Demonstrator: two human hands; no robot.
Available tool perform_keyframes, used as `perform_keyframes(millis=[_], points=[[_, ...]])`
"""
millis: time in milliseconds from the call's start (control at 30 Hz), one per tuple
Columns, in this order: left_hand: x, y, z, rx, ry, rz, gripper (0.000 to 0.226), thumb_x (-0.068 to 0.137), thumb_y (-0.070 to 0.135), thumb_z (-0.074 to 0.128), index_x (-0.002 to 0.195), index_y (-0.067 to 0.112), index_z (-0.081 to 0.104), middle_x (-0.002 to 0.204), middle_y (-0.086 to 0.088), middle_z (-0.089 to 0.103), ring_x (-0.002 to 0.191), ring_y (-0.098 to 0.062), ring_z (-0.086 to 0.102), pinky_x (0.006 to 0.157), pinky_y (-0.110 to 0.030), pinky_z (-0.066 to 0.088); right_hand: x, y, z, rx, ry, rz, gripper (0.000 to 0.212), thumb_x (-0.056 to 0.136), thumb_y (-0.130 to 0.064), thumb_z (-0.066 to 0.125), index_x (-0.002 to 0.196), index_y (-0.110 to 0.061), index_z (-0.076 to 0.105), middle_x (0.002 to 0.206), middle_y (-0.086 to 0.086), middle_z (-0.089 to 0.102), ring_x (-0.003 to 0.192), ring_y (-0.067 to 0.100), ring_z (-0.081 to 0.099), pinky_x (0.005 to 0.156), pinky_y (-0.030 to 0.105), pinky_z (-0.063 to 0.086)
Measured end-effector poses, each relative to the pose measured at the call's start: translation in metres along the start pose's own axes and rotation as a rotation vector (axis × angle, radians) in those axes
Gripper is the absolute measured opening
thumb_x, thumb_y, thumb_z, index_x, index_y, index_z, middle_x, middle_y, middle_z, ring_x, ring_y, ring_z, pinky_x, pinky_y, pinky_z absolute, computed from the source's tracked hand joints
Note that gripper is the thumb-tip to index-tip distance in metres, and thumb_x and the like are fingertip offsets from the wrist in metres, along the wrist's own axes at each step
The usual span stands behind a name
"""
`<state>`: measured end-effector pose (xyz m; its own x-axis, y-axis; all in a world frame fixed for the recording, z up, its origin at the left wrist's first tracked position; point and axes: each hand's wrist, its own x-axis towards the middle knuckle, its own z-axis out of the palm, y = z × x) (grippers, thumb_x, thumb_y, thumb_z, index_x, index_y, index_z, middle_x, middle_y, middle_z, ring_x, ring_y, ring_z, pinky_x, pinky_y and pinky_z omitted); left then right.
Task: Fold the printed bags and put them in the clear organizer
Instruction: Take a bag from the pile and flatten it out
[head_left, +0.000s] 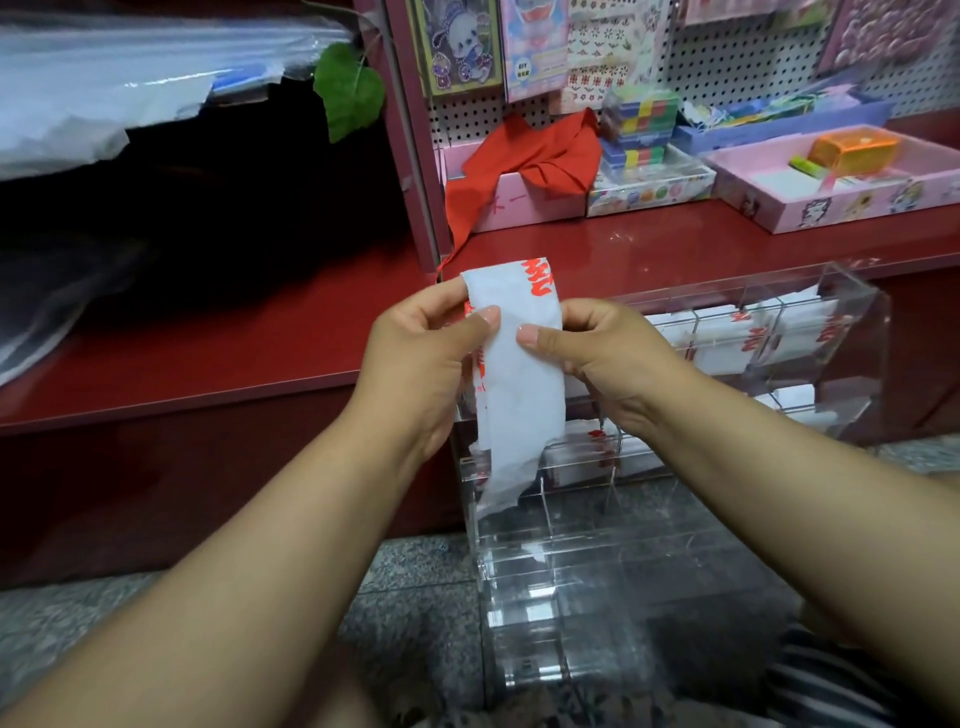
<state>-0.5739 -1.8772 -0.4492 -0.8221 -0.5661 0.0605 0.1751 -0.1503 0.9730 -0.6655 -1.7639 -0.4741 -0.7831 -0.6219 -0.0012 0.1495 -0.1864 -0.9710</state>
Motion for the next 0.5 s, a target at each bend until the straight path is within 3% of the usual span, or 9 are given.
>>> perform_keyframes(millis=[200, 267, 367, 433, 500], points=[[-0.001, -0.006, 0.003, -0.01, -0.044, 0.042, 0.041, 0.087, -0.022, 0.047, 0.105, 0.011, 0.064, 0.089, -0.002, 0.075, 0.085, -0.02, 0.07, 0.074, -0.03, 0.059, -0.002, 0.003, 0.005, 0.043, 0.022, -0.05, 0.011, 0.075, 0.003, 0.072, 0.078, -0.007, 0.067, 0.076, 0.005, 0.073, 0.068, 0.019, 0.07, 0.064, 0.03, 0.058], [-0.001, -0.009, 0.005, -0.004, -0.008, 0.056, 0.041, 0.086, -0.022, 0.048, 0.11, 0.01, 0.056, 0.097, -0.006, 0.072, 0.089, -0.021, 0.069, 0.08, -0.033, 0.057, -0.002, 0.006, 0.007, 0.048, 0.054, -0.076, 0.016, 0.073, 0.004, 0.074, 0.075, -0.009, 0.065, 0.073, 0.006, 0.072, 0.065, 0.02, 0.068, 0.062, 0.032, 0.057], [-0.005, -0.014, 0.007, 0.043, 0.042, -0.029, 0.046, 0.085, -0.003, 0.068, 0.123, 0.008, 0.043, 0.112, -0.016, 0.066, 0.095, -0.027, 0.07, 0.081, -0.041, 0.058, 0.0, 0.007, 0.009, 0.1, 0.121, -0.14, 0.025, 0.072, 0.006, 0.075, 0.072, -0.012, 0.057, 0.066, 0.003, 0.069, 0.06, 0.017, 0.064, 0.062, 0.032, 0.056], [-0.011, -0.018, 0.005, 0.219, -0.018, -0.108, 0.044, 0.084, 0.016, 0.075, 0.12, 0.004, 0.054, 0.108, -0.021, 0.069, 0.093, -0.034, 0.07, 0.081, -0.048, 0.056, 0.003, 0.006, 0.007, 0.123, 0.182, -0.189, 0.032, 0.072, 0.008, 0.075, 0.073, -0.014, 0.051, 0.066, 0.004, 0.066, 0.059, 0.017, 0.062, 0.058, 0.03, 0.053], [-0.017, -0.018, 0.003, 0.358, -0.103, -0.105, 0.019, 0.09, 0.017, 0.069, 0.104, 0.004, 0.068, 0.099, -0.02, 0.073, 0.086, -0.034, 0.07, 0.081, -0.05, 0.056, 0.006, 0.004, 0.004, 0.132, 0.211, -0.208, 0.036, 0.073, 0.007, 0.075, 0.08, -0.016, 0.048, 0.069, 0.005, 0.064, 0.061, 0.017, 0.062, 0.058, 0.028, 0.053]])
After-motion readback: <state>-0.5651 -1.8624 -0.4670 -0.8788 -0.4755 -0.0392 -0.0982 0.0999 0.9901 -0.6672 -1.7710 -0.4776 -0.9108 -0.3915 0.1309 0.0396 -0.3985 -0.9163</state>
